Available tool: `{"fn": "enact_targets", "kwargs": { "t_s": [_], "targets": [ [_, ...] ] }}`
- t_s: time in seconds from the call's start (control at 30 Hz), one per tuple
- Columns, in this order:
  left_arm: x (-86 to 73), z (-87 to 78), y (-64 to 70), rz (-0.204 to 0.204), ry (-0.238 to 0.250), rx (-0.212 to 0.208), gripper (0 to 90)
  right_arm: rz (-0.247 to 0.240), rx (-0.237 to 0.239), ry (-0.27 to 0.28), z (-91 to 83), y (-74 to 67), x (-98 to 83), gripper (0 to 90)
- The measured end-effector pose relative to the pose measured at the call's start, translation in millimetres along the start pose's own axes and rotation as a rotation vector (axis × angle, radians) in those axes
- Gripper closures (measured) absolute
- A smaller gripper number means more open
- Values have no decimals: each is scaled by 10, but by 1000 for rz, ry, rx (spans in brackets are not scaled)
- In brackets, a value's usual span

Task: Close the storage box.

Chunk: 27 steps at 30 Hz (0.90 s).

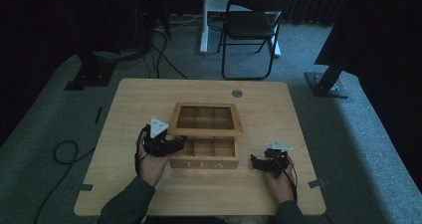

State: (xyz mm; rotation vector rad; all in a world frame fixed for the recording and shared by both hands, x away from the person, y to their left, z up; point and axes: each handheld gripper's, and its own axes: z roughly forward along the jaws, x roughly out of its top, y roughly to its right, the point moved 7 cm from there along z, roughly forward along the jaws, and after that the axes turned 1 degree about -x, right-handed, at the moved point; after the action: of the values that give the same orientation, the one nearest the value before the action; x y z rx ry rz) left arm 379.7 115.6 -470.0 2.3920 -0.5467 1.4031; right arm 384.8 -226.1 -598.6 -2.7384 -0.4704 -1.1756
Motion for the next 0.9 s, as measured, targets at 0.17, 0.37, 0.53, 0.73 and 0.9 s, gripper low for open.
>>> {"fn": "enact_targets", "kwargs": {
  "t_s": [0.17,0.37,0.53,0.73,0.9],
  "targets": [
    [-61,-4,10,0,-5,-5,254,-1,0,0,0,0,0,125],
    [-144,-6,12,8,-15,-18,253,1,-1,-1,-1,-1,-1,126],
    [-230,-9,20,10,-28,-38,256,3,-2,-1,-2,-2,-2,125],
    [-347,-23,34,11,-44,-50,257,3,-2,-2,-2,-2,-2,125],
    [-425,-5,44,8,-59,-53,257,4,-3,-2,-3,-3,-2,125]
  ]
}}
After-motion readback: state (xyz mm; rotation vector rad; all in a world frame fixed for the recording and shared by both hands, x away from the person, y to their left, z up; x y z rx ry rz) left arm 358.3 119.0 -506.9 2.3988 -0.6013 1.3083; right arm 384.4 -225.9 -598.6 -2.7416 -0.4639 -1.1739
